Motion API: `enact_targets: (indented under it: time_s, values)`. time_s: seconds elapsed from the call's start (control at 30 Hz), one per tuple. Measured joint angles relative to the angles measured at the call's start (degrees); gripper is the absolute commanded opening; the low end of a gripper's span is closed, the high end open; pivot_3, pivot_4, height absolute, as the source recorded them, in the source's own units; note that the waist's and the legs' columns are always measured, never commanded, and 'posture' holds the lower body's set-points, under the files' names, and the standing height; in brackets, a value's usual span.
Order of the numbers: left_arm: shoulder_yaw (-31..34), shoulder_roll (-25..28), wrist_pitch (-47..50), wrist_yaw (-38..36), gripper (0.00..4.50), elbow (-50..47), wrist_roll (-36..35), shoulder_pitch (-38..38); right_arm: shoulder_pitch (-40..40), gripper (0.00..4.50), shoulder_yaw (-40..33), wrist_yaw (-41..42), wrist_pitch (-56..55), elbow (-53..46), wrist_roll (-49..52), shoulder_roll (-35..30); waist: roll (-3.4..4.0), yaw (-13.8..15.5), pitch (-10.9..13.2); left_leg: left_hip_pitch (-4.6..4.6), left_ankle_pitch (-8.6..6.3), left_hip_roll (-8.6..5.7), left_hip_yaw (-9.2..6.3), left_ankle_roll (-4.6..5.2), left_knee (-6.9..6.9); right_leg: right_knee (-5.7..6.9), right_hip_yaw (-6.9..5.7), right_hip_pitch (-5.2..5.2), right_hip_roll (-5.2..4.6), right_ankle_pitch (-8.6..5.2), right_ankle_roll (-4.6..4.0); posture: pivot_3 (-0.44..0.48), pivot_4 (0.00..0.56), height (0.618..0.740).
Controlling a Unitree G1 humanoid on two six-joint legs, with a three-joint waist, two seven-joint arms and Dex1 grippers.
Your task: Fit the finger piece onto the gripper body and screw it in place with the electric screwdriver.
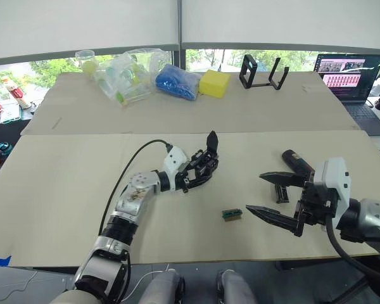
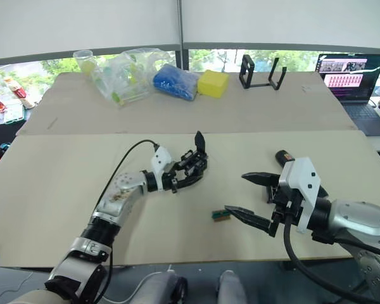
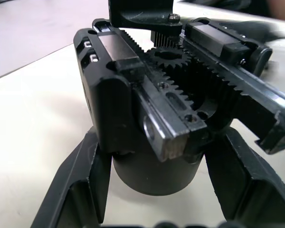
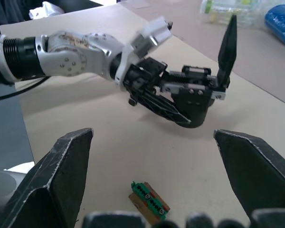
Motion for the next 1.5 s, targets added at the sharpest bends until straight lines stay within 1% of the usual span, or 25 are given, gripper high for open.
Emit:
enact_targets:
  time_s: [0.1, 0.2, 0.33, 0.53, 0.6, 0.63, 0.67, 0.7, 0.83, 0.87, 0.93, 1.03, 1.13, 1.17, 1.23, 1.4, 1.5]
  values:
    - [-0.4, -2.5, 4.3, 5.6, 2.36, -8.6, 0.6, 5.6, 2.8, 4.5, -1.1, -1.2, 0.0, -1.7, 0.3, 0.2, 0.01, 0.0, 0.0, -0.02, -0.02, 0.0, 0.0, 0.02, -0.06, 0.0, 0.1, -0.05, -0.07, 0.0, 0.01, 0.0, 0.15, 0.74]
    - [-3.1, -6.1, 8.6, 11.5, 2.36, -14.5, 2.7, 9.6, 4.1, 4.5, -1.6, -2.3, 0.0, -2.7, 1.3, 0.2, -0.01, 0.4, 0.0, -0.06, -0.01, -0.01, -0.01, 0.02, 0.03, -0.03, 0.05, -0.01, 0.04, 0.0, 0.01, 0.0, 0.15, 0.74]
    - [-4.5, -8.9, 9.6, 16.7, 2.36, -15.2, 5.0, 10.2, 4.2, 4.5, -1.6, -2.8, 0.0, -2.7, 2.0, 0.1, -0.02, 0.6, 0.0, 0.0, 0.02, -0.01, -0.01, 0.06, 0.09, -0.02, 0.06, 0.1, 0.01, 0.01, -0.01, 0.0, 0.15, 0.74]
    - [-6.0, -9.5, 6.3, 18.2, 2.36, -11.9, 7.3, 9.8, 1.8, 4.5, -0.4, -3.0, 0.0, -1.4, 1.6, -0.9, -0.01, 0.5, 0.0, 0.06, 0.04, 0.0, 0.0, 0.04, 0.07, 0.02, 0.01, 0.1, 0.1, 0.0, -0.01, 0.0, 0.15, 0.74]
    - [-6.0, -9.1, 5.6, 17.7, 3.39, -11.5, 7.2, 9.8, 0.9, 4.5, 0.3, -3.2, 0.0, -0.8, 1.2, -0.9, -0.01, 0.5, 0.0, 0.05, 0.04, 0.0, -0.01, 0.04, 0.07, 0.0, 0.02, 0.11, 0.06, 0.01, -0.01, 0.0, 0.15, 0.74]
    - [-5.9, -8.7, 5.3, 17.1, 3.71, -11.5, 7.2, 9.8, 0.6, 4.5, 0.9, -3.2, 0.0, -0.5, 0.9, -0.9, -0.01, 0.5, 0.0, 0.06, 0.03, 0.0, -0.01, 0.05, 0.08, 0.0, 0.02, 0.12, 0.02, 0.0, -0.01, 0.0, 0.15, 0.74]
    - [-5.7, -8.6, 5.1, 16.9, 4.16, -11.5, 7.1, 9.8, 0.5, 4.5, 1.2, -3.2, 0.0, -0.4, 0.7, -0.9, -0.01, 0.5, 0.0, 0.06, 0.03, 0.0, -0.01, 0.05, 0.08, 0.0, 0.02, 0.12, 0.0, 0.01, -0.01, 0.0, 0.15, 0.74]
    - [-5.5, -8.3, 5.0, 16.2, 4.46, -11.5, 6.8, 9.8, 0.3, 4.5, 1.6, -3.1, 0.0, -0.2, 0.2, -0.9, -0.01, 0.5, 0.0, 0.06, 0.03, 0.0, -0.01, 0.05, 0.08, 0.01, 0.02, 0.13, 0.0, 0.0, -0.01, 0.0, 0.15, 0.74]
    - [-5.2, -3.0, 5.0, 8.8, 4.46, -11.5, 4.6, 8.9, -0.5, 4.5, 2.1, -3.1, -0.1, 0.1, -1.2, -0.9, 0.01, 0.3, 0.0, 0.09, 0.05, 0.0, -0.01, 0.02, 0.07, 0.06, -0.03, 0.1, 0.07, 0.0, -0.02, 0.0, 0.15, 0.74]
    - [-4.8, -0.8, 5.0, 6.2, 4.46, -10.9, 3.6, 8.2, -0.5, 4.5, 2.2, -3.1, -0.1, 0.2, -1.7, -0.9, 0.01, 0.3, 0.0, 0.1, 0.05, 0.0, 0.0, 0.02, 0.08, 0.11, -0.05, 0.09, 0.11, 0.0, -0.02, 0.0, 0.15, 0.74]
    - [-3.8, 3.6, 4.3, -0.4, 4.46, -7.9, 2.0, 5.7, -0.4, 4.5, 2.1, -3.1, -0.1, 0.6, -2.3, -0.9, 0.02, 0.3, 0.0, 0.13, 0.05, -0.01, 0.01, 0.01, 0.09, 0.22, -0.11, 0.08, 0.14, 0.0, -0.02, 0.0, 0.15, 0.74]
    - [-3.3, 6.7, 1.4, -8.6, 4.46, -2.3, 0.3, 2.1, -0.1, 4.5, 2.0, -3.1, -0.2, 0.9, -2.8, -0.9, 0.02, 0.4, 0.0, 0.13, 0.06, -0.03, 0.0, 0.02, 0.11, 0.24, -0.15, 0.07, 0.14, -0.01, -0.02, 0.0, 0.15, 0.74]
    - [-2.7, 6.9, -2.5, -15.0, 4.46, 4.1, -0.7, -1.9, 0.3, 4.5, 1.7, -3.2, -0.2, 1.0, -3.2, -0.8, 0.02, 0.6, 0.0, 0.1, 0.05, -0.08, 0.01, 0.05, 0.16, 0.24, -0.16, 0.08, 0.12, -0.01, -0.02, 0.0, 0.15, 0.74]
    - [-2.7, 6.4, -4.6, -17.5, 4.46, 7.1, -0.9, -3.8, 0.6, 4.5, 1.6, -3.3, -0.2, 1.0, -3.3, -0.8, 0.02, 0.6, 0.0, 0.09, 0.03, -0.09, 0.0, 0.07, 0.21, 0.24, -0.16, 0.09, 0.12, -0.01, -0.01, 0.0, 0.15, 0.74]
    - [-2.7, 5.1, -8.1, -20.2, 4.46, 12.5, -0.8, -6.8, 1.2, 4.5, 1.3, -3.3, -0.2, 0.9, -3.3, -0.5, 0.02, 0.5, 0.0, 0.06, 0.02, -0.09, 0.01, 0.1, 0.29, 0.25, -0.15, 0.09, 0.12, 0.0, -0.01, 0.0, 0.15, 0.74]
    - [-2.7, 2.0, -14.0, -24.1, 4.46, 23.4, 0.3, -12.3, 2.4, 4.5, 0.4, -3.4, -0.2, 0.9, -3.4, -0.1, 0.0, 0.3, 0.0, 0.05, 0.0, -0.09, 0.02, 0.13, 0.34, 0.31, -0.16, 0.09, 0.13, -0.01, 0.0, 0.0, 0.15, 0.74]
    - [-2.7, 0.5, -17.5, -24.0, 4.46, 28.9, 1.9, -14.6, 3.1, 4.5, 0.1, -3.6, -0.2, 0.9, -3.3, 0.1, -0.01, 0.2, 0.0, 0.03, -0.03, -0.09, 0.03, 0.18, 0.39, 0.33, -0.15, 0.1, 0.13, -0.01, 0.0, 0.0, 0.15, 0.74]
